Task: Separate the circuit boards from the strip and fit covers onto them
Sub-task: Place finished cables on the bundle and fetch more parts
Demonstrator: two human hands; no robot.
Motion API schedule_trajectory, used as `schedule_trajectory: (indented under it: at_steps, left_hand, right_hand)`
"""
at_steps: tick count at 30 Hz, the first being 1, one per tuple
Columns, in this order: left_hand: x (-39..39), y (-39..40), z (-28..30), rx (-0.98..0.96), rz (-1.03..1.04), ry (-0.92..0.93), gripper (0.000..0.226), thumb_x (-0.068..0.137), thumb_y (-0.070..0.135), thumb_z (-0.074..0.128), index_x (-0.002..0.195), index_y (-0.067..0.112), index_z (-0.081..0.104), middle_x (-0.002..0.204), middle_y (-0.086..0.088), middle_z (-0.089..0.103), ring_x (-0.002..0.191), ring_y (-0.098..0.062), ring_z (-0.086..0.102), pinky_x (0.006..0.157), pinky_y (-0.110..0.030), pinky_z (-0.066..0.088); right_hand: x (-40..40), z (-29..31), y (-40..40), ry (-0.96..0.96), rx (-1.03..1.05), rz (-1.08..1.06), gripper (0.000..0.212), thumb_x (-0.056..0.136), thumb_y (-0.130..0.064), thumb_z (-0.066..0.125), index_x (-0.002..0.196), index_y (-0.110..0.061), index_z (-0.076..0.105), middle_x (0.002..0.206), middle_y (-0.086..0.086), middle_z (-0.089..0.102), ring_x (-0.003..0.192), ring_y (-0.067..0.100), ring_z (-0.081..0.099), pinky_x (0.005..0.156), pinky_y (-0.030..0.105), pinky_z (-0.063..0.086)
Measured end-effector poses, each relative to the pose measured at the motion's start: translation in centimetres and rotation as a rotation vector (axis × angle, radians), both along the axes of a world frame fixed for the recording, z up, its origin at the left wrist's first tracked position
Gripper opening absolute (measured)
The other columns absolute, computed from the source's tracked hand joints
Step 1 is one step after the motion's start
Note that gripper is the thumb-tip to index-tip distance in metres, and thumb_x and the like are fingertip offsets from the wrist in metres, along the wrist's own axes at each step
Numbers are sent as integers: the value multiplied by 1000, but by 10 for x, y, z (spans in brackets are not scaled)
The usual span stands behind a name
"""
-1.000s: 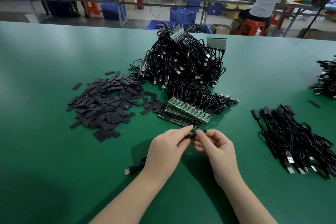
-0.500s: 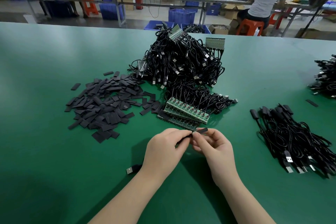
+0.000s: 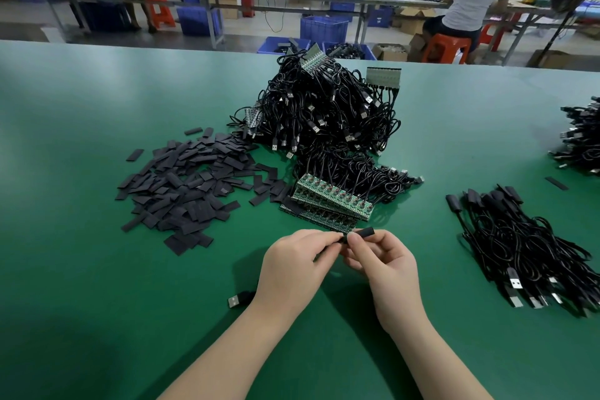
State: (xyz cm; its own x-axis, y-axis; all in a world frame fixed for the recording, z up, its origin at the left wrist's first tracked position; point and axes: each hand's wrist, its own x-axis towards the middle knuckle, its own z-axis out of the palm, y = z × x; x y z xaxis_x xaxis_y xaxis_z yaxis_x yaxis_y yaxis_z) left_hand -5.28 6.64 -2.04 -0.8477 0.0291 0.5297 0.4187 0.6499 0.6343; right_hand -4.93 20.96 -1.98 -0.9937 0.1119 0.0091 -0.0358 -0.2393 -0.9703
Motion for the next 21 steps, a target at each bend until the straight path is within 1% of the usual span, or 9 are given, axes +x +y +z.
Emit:
schedule_trajectory:
  at_steps: [2, 6, 10, 12, 14, 15, 18, 19, 21]
  left_hand:
    - [0, 1, 1, 36, 2, -26, 19, 83, 26, 67, 99, 23, 78, 92, 10, 74, 85, -2, 66, 74, -19, 52]
    - [1, 2, 1, 50, 6, -25, 18, 81, 26, 67, 96, 26, 77, 88, 13, 73, 83, 0, 63, 71, -16, 50]
    - [3, 3, 0, 56, 11, -15, 18, 81, 27, 67, 95, 25, 77, 86, 13, 72, 82, 0, 63, 70, -17, 50]
    - [3, 3, -1, 71, 12, -16, 17, 81, 26, 67, 95, 25, 78, 87, 13, 72, 83, 0, 63, 71, -16, 50]
    - [3, 3, -1, 67, 2, -15, 18, 82, 26, 67, 95, 24, 78, 88, 13, 73, 85, 1, 64, 72, -17, 51]
    - [3, 3, -2, 57, -3, -10, 18, 82, 25, 66, 96, 23, 78, 90, 13, 73, 85, 0, 64, 73, -18, 51]
    - [3, 4, -3, 92, 2, -8, 19, 83, 23, 67, 98, 22, 78, 93, 12, 74, 88, 1, 65, 76, -19, 52]
    - [3, 4, -3, 118, 2, -16, 19, 83, 23, 67, 99, 23, 78, 94, 12, 74, 89, 2, 65, 78, -19, 52]
    - [2, 6, -3, 144, -2, -18, 19, 84, 21, 68, 100, 22, 78, 95, 11, 74, 91, 2, 65, 80, -18, 52]
  right_hand:
    - [0, -1, 1, 24, 22, -13, 14, 84, -12, 73, 76, -22, 73, 75, 5, 72, 74, 15, 68, 68, 22, 56]
    - [0, 0, 0, 68, 52, -21, 16, 85, -8, 72, 78, -23, 73, 77, 5, 73, 73, 15, 69, 70, 23, 57]
    - [2, 1, 0, 70, 42, -17, 3, 79, -19, 75, 81, -20, 72, 80, 9, 74, 75, 18, 69, 73, 27, 58]
    - [3, 1, 0, 65, 37, -14, 7, 76, -24, 75, 81, -21, 72, 80, 9, 73, 75, 18, 68, 74, 29, 59]
    - [3, 0, -1, 59, 37, -2, 3, 77, -22, 74, 80, -24, 73, 78, 5, 73, 74, 17, 67, 73, 28, 59]
    - [2, 0, -1, 56, 35, 8, 5, 79, -19, 74, 79, -24, 73, 77, 4, 73, 74, 17, 67, 73, 28, 59]
    - [2, 2, -2, 56, 23, 6, 4, 76, -23, 74, 79, -24, 73, 78, 5, 72, 75, 16, 67, 74, 30, 59]
    - [2, 2, -1, 65, 26, -4, 5, 75, -23, 75, 80, -23, 73, 78, 5, 72, 74, 16, 68, 74, 29, 59]
    - [2, 3, -1, 89, 27, -33, 6, 79, -17, 75, 80, -22, 74, 76, 2, 72, 71, 13, 68, 69, 24, 57]
